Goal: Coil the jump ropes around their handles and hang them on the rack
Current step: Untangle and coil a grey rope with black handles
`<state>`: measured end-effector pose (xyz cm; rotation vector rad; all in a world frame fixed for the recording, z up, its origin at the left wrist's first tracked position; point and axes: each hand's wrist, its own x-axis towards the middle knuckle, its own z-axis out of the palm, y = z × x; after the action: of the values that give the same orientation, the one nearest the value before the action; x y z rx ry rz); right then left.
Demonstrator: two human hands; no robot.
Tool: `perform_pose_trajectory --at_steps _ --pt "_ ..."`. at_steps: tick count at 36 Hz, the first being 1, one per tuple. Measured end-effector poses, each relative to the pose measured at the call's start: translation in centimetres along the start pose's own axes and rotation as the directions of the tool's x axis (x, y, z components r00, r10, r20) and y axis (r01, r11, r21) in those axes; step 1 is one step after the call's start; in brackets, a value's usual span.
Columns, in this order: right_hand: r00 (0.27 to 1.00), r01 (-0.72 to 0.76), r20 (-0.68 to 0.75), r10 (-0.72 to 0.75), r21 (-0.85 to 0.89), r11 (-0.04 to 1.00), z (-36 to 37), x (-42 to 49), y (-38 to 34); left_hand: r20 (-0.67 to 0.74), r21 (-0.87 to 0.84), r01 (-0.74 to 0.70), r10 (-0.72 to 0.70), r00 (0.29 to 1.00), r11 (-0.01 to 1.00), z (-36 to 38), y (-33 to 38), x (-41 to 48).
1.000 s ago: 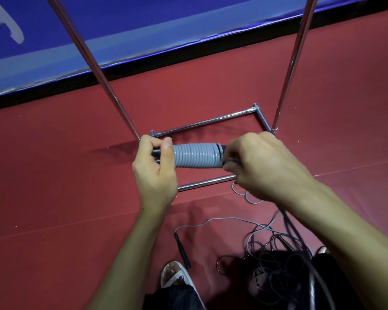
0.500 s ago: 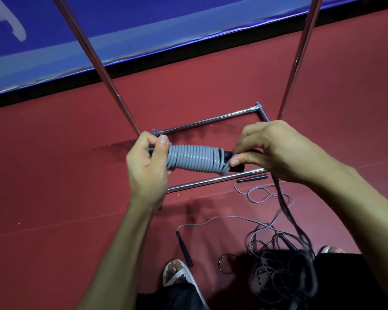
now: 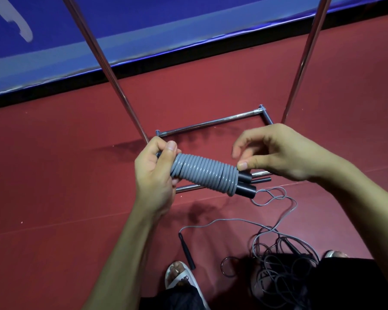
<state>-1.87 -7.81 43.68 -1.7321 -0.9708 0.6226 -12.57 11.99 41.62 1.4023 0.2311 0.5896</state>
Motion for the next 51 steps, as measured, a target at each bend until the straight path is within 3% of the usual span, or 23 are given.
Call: perform_pose_trajectory --at_steps 5,10,16,23,30,37,41,46,51 --pt "0.998 -0.002 -0.055 -0.001 -0.05 0.999 0.3 0.5 1.4 -0.033 -0.032 0.037 -0.038 0.999 0.999 0.3 -0.3 0.1" --pt "0.993 0.046 -0.113 -0.027 0.17 0.984 1.2 0.9 1.8 -0.13 -0.125 0.115 -0.131 0.983 0.985 0.6 -0.6 0.5" --pt "0.984 0.019 -0.169 0.062 0.438 0.899 2.4 1.1 2.0 -0.247 -0.163 0.153 -0.191 0.95 0.975 0.6 -0.7 0.8" --pt "0.97 0.028 -0.226 0.085 0.453 0.891 3.5 1.4 1.9 -0.323 -0.224 0.138 -0.207 0.923 0.965 0.9 -0.7 1.1" --pt "0.948 0.172 -0.317 -0.012 0.481 0.86 4.7 1.1 2.5 -0.372 -0.277 0.127 -0.228 0.9 0.952 1.1 -0.4 1.3" --pt "0.956 0.214 -0.272 -0.109 0.395 0.893 4.6 0.6 2.4 -0.466 -0.13 0.058 -0.113 0.878 0.99 1.6 0.1 1.3" --pt "0.977 0.193 -0.173 -0.125 0.468 0.863 4.7 0.5 2.6 -0.485 -0.127 0.021 -0.08 0.871 0.992 1.4 0.1 1.4" --pt "0.901 0.238 -0.43 -0.051 0.394 0.888 6.1 1.0 2.0 -0.468 0.001 -0.07 0.062 0.881 0.998 1.5 0.0 1.0" --pt "0.912 0.199 -0.407 0.048 0.542 0.817 6.4 1.2 2.2 -0.411 0.017 -0.11 0.107 0.905 0.994 1.6 -0.2 0.8"
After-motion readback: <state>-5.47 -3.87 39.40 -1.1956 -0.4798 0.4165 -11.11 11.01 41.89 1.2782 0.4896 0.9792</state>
